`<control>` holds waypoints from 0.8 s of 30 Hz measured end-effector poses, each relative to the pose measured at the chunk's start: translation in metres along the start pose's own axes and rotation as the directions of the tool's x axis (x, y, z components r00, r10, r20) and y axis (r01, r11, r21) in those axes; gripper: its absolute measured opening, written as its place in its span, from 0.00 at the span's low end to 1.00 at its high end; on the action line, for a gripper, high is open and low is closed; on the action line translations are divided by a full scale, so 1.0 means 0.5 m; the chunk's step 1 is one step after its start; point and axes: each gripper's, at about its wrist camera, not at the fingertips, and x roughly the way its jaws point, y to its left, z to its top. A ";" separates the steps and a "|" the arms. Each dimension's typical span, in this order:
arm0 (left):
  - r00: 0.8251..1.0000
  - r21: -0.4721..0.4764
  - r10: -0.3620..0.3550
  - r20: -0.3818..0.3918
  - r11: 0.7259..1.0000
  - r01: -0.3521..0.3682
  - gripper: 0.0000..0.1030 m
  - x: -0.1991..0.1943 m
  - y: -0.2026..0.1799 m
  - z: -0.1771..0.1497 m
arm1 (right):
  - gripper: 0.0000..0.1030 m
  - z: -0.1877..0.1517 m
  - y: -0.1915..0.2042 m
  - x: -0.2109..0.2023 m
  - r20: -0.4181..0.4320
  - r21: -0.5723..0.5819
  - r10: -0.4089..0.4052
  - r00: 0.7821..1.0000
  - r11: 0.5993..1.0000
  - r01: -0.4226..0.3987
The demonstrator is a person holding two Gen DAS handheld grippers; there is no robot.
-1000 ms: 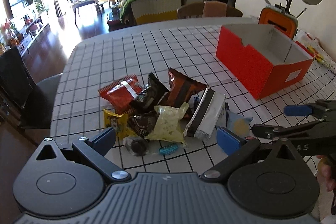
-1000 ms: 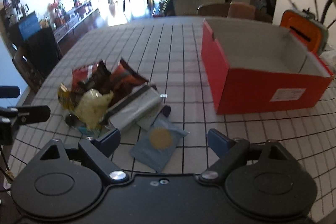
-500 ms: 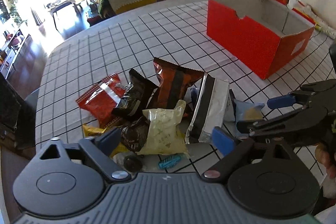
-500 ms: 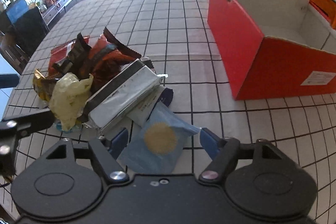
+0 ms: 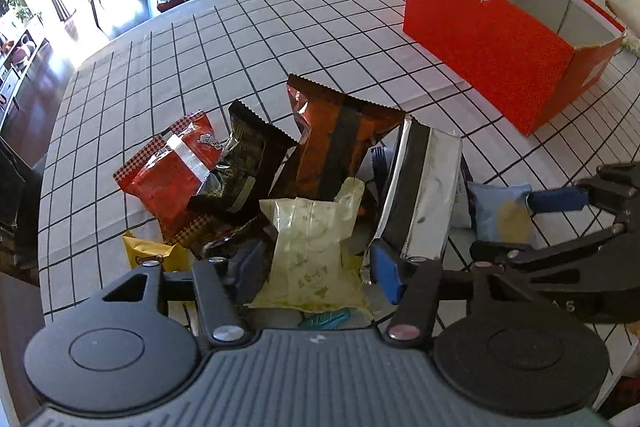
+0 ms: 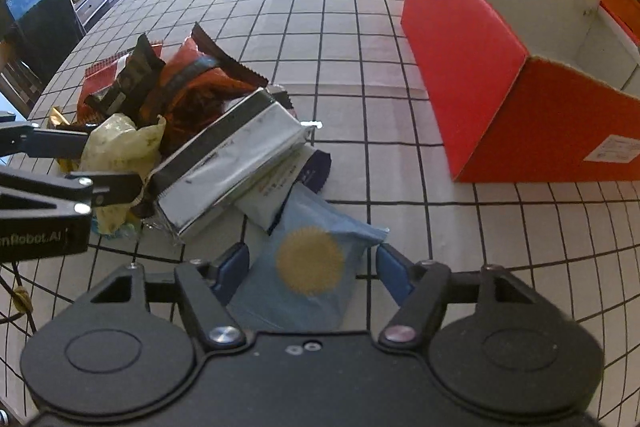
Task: Organize snacks
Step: 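Grasp the pale green packet with the left tool while the right tool grasps the blue cookie packet, then carry both held packets over the red box with both tools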
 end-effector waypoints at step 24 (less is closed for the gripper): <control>1.000 -0.179 -0.022 -0.019 0.984 0.018 0.32 -0.021 0.029 -0.007 | 0.45 -0.020 -0.014 -0.059 0.101 0.046 0.011 0.995 0.999 -0.015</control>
